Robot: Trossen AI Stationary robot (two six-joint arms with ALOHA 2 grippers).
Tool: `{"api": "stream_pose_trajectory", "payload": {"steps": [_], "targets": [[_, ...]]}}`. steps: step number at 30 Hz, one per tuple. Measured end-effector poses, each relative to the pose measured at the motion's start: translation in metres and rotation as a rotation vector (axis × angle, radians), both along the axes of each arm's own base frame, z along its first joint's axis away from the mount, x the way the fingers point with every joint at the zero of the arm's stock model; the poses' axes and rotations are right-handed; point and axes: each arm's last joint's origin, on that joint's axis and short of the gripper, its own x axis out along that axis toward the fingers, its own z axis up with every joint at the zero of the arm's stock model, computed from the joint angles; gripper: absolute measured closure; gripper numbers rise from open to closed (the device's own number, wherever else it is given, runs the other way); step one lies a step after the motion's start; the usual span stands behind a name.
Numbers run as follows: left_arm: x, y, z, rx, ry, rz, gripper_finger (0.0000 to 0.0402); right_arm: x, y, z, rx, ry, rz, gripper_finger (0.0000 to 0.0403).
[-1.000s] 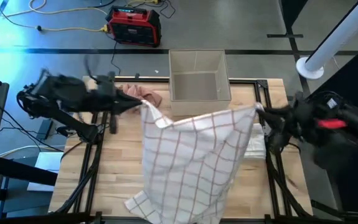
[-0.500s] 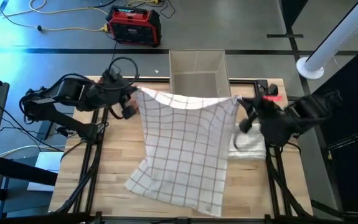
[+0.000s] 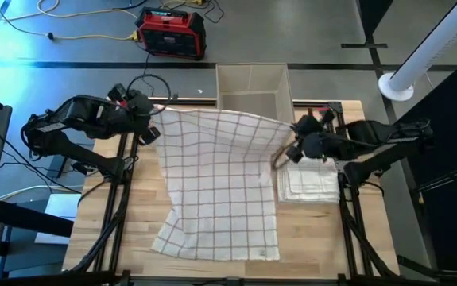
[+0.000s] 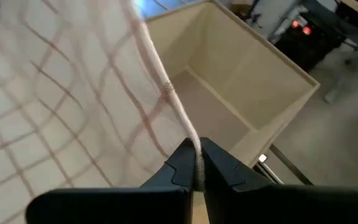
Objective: Fold towel
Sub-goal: Fold the white squared towel
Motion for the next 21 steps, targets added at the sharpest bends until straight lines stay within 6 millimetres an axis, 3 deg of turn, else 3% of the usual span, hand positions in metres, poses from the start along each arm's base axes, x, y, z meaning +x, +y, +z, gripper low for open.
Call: {"api": "stream_pose_trajectory", "payload": {"steps": [3, 8, 15, 21], "targets": [[0.006, 0.005, 0.003, 0.041, -0.048, 0.033, 0.0402, 0.002, -0.01, 0.002, -0.048, -0.011, -0.049, 0.0401], [0.021, 0.011, 0.008, 0.093, -0.025, -0.066, 0.0402, 0.01, -0.02, 0.007, -0.071, -0.009, 0.006, 0.0401], [0.016, 0.032, 0.006, 0.103, 0.058, 0.002, 0.0402, 0.005, -0.036, 0.005, -0.057, 0.053, -0.021, 0.0401], [0.017, 0.038, -0.013, -0.156, 0.07, -0.125, 0.0402, 0.006, -0.033, 0.0, 0.284, 0.058, 0.267, 0.0401]]}}
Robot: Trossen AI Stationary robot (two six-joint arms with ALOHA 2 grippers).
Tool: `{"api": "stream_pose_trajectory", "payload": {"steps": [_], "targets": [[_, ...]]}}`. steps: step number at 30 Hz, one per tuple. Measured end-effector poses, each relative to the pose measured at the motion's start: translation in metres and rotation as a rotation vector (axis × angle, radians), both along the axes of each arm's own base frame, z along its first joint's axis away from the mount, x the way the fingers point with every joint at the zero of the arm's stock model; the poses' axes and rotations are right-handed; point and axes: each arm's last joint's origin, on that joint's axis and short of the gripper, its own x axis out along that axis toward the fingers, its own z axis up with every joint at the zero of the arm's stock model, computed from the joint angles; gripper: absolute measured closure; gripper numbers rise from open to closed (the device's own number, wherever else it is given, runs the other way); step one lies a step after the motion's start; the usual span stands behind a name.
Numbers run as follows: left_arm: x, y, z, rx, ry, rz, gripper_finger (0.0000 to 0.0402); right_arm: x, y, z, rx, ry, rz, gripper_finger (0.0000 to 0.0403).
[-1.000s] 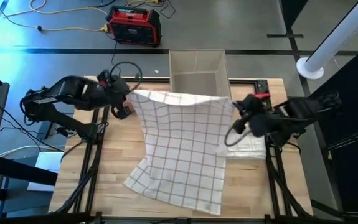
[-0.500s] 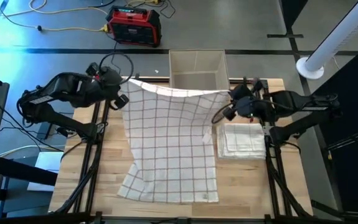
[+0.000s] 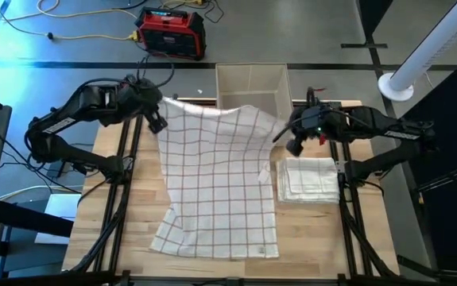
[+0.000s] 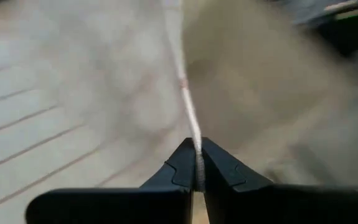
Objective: Fold towel
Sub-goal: Fold the white squared towel
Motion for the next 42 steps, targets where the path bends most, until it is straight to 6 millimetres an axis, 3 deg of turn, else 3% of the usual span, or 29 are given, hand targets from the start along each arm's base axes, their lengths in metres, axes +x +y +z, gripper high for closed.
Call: {"api": "stream_pose_trajectory", "payload": {"steps": [3, 7, 13, 20, 27, 34, 42], "targets": [[0.0, -0.006, -0.01, -0.198, 0.009, -0.087, 0.0402, 0.0, 0.007, -0.009, 0.157, 0.043, 0.071, 0.0401], [0.003, -0.014, -0.03, -0.442, 0.038, -0.169, 0.0402, 0.002, 0.02, -0.042, 0.301, 0.149, 0.144, 0.0401], [0.01, -0.041, -0.064, -0.611, 0.09, -0.234, 0.0402, 0.008, 0.046, -0.1, 0.52, 0.219, 0.223, 0.0401], [0.011, -0.078, -0.105, -0.909, 0.224, -0.314, 0.0402, 0.008, 0.083, -0.144, 0.784, 0.216, 0.348, 0.0401], [0.019, -0.108, -0.115, -1.009, 0.176, -0.405, 0.0402, 0.006, 0.123, -0.156, 0.891, 0.173, 0.504, 0.0401], [0.02, -0.129, -0.158, -1.05, 0.249, -0.387, 0.0402, 0.023, 0.149, -0.193, 0.91, 0.228, 0.541, 0.0401], [0.021, -0.154, -0.186, -1.141, 0.185, -0.435, 0.0402, 0.036, 0.181, -0.226, 0.954, 0.263, 0.646, 0.0401]]}}
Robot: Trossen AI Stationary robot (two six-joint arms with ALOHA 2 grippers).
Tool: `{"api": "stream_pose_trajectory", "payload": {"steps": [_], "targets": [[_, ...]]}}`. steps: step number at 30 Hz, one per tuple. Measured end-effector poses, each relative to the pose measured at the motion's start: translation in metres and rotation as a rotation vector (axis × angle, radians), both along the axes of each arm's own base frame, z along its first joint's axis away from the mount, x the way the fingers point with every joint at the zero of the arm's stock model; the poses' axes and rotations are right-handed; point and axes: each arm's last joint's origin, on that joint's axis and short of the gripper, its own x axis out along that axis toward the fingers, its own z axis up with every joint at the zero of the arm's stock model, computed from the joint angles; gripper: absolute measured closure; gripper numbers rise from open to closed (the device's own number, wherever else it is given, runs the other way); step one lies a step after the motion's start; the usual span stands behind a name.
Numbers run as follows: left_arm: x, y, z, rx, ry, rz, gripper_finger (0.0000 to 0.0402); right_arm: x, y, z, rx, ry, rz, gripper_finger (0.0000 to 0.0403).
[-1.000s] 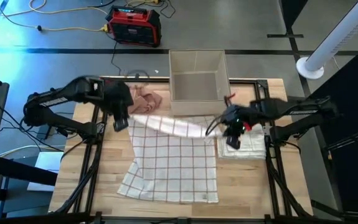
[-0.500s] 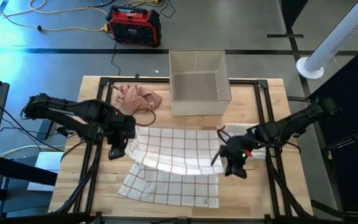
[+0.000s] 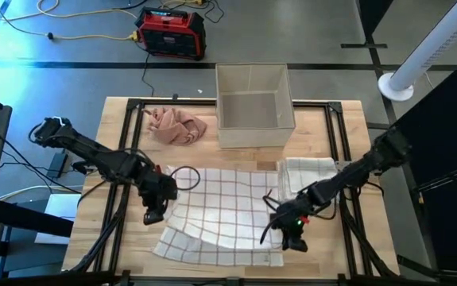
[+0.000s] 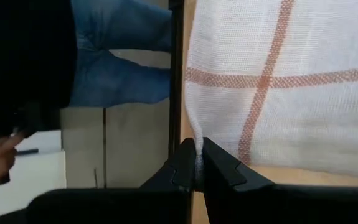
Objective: Fold towel
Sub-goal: Fold the white squared towel
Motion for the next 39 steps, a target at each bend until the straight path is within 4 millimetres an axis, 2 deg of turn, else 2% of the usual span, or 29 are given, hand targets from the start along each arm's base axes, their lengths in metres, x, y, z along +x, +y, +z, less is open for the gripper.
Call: {"api": "stream_pose_trajectory", "payload": {"steps": [5, 8, 12, 15, 19, 27, 31, 34, 39], "targets": [[-0.006, -0.008, -0.016, -0.014, 0.036, 0.013, 0.0402, 0.002, 0.009, -0.018, -0.017, 0.03, 0.023, 0.0401], [-0.005, -0.015, -0.02, -0.058, -0.001, 0.02, 0.0402, 0.002, 0.013, -0.024, -0.005, 0.051, 0.045, 0.0398], [-0.005, -0.023, -0.024, -0.113, -0.041, 0.027, 0.0401, 0.003, 0.019, -0.029, 0.03, 0.055, 0.064, 0.0379], [-0.006, -0.029, -0.028, -0.12, 0.004, 0.022, 0.0392, 0.001, 0.026, -0.032, 0.036, 0.061, 0.076, 0.036], [-0.001, -0.041, -0.036, -0.181, 0.045, -0.015, 0.0352, -0.004, 0.032, -0.034, 0.039, 0.072, 0.111, 0.0323], [0.018, -0.065, -0.046, -0.41, 0.167, -0.021, 0.0236, -0.01, 0.033, -0.037, 0.014, 0.145, 0.1, 0.0236], [0.017, -0.067, -0.043, -0.458, 0.215, -0.021, 0.0209, -0.014, 0.026, -0.041, -0.024, 0.245, 0.072, 0.022], [0.018, -0.065, -0.042, -0.433, 0.189, 0.021, 0.021, -0.018, 0.022, -0.035, -0.038, 0.261, 0.08, 0.0224], [0.022, -0.061, -0.045, -0.301, 0.058, 0.163, 0.0226, -0.031, 0.011, -0.01, -0.121, 0.225, 0.065, 0.0252]]}}
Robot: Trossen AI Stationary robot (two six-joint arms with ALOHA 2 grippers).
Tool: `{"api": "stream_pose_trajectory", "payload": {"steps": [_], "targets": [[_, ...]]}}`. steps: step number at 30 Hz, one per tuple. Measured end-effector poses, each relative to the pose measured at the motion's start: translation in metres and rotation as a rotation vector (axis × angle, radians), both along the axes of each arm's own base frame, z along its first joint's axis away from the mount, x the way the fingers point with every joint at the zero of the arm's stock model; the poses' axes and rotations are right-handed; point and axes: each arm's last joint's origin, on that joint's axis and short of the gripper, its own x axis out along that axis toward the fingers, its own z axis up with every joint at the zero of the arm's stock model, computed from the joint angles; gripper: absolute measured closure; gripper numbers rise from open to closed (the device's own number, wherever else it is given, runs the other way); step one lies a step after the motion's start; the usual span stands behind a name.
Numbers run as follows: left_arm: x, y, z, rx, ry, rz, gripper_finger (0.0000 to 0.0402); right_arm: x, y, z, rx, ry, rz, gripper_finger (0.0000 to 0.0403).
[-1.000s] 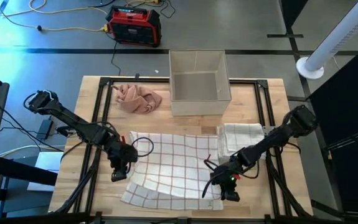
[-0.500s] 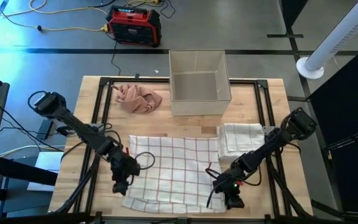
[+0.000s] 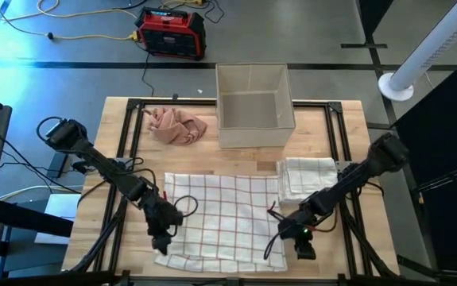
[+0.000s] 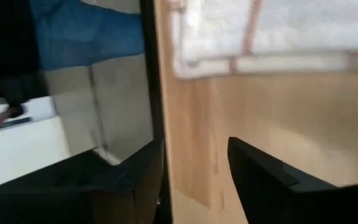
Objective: Fold towel
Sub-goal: Fold the white squared towel
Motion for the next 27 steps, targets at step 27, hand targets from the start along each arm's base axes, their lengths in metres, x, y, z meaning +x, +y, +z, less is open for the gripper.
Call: {"api": "stream_pose_trajectory", "payload": {"steps": [27], "targets": [[-0.001, 0.145, 0.019, 0.869, -0.142, 0.029, 0.0271, 0.025, -0.17, 0.034, -0.686, -0.326, -0.279, 0.0217]]}}
